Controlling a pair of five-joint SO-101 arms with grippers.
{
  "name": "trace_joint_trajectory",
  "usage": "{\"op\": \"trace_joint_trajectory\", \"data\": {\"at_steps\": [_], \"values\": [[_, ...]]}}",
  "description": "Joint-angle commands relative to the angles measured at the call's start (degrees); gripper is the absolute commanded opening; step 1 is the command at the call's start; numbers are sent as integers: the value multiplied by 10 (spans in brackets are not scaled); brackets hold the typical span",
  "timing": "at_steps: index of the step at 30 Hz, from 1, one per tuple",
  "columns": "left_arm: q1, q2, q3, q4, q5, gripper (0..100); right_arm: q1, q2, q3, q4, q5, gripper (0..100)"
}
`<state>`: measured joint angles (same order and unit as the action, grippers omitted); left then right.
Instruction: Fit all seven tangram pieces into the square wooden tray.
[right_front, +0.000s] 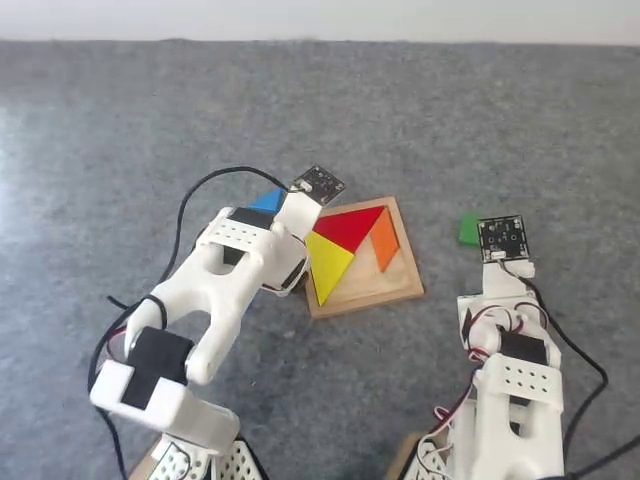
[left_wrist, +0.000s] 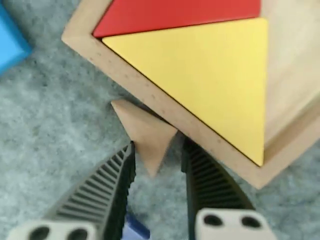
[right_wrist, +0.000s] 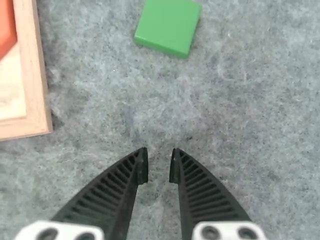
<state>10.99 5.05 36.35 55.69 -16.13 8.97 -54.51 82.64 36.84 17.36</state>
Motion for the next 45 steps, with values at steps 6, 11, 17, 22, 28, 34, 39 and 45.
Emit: {"op": "trace_joint_trajectory", "data": {"at_steps": [6, 11, 17, 22, 28, 34, 39, 45], "values": [[4, -137, -13, 49, -1, 152, -1, -14, -5, -12, 5, 80], [8, -160, -2, 45, -5, 154, -1, -14, -5, -12, 5, 80], [11, -101, 10, -1, -5, 155, -1, -14, -5, -12, 5, 80], [34, -47, 9, -17, -5, 155, -1, -14, -5, -12, 5, 80], [37, -18, 7, -26, -4, 154, -1, -14, -5, -12, 5, 80], [36, -18, 6, -4, -4, 154, -1, -14, -5, -12, 5, 80], [29, -18, 5, -5, -6, 153, -1, -14, -5, -12, 5, 80], [8, -18, -13, -4, -7, 154, -1, -14, -5, -12, 5, 80]]}}
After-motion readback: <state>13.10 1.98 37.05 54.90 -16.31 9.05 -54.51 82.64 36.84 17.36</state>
